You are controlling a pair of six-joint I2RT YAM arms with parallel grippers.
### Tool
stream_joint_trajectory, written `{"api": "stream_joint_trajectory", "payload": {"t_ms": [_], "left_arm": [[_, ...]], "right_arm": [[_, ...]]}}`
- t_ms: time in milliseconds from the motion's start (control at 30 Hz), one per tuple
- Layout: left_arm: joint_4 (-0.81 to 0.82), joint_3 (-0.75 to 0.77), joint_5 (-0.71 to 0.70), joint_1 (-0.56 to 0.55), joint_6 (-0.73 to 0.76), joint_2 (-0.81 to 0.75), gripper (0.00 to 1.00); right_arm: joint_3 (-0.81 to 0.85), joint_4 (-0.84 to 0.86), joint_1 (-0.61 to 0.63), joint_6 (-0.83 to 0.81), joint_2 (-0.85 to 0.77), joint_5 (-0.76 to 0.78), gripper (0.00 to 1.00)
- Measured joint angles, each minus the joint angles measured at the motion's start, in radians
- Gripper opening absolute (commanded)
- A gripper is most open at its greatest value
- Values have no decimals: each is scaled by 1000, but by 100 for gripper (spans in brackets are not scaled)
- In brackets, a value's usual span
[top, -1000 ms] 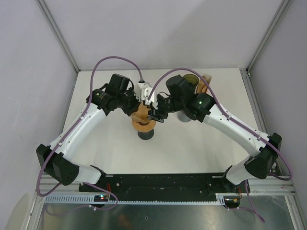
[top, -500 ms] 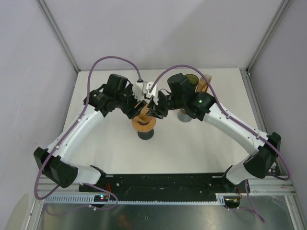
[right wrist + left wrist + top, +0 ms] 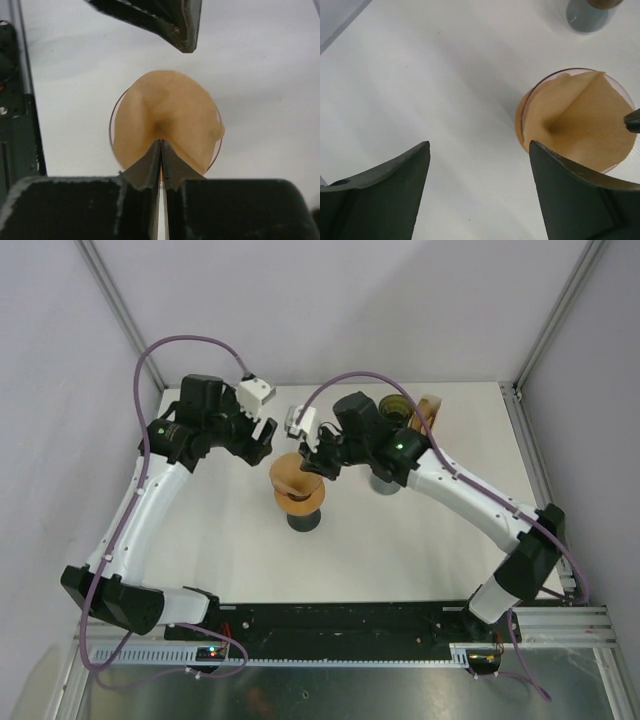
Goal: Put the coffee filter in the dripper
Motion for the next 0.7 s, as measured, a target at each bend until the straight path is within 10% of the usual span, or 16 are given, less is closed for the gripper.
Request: {"api": "stream_joint_trajectory", "payload": {"t_ms": [700], "left_arm": [[27,-132,-31,202,-46,-11,88]], "right_arm": [[446,-283,124,2,404,354,0]]}}
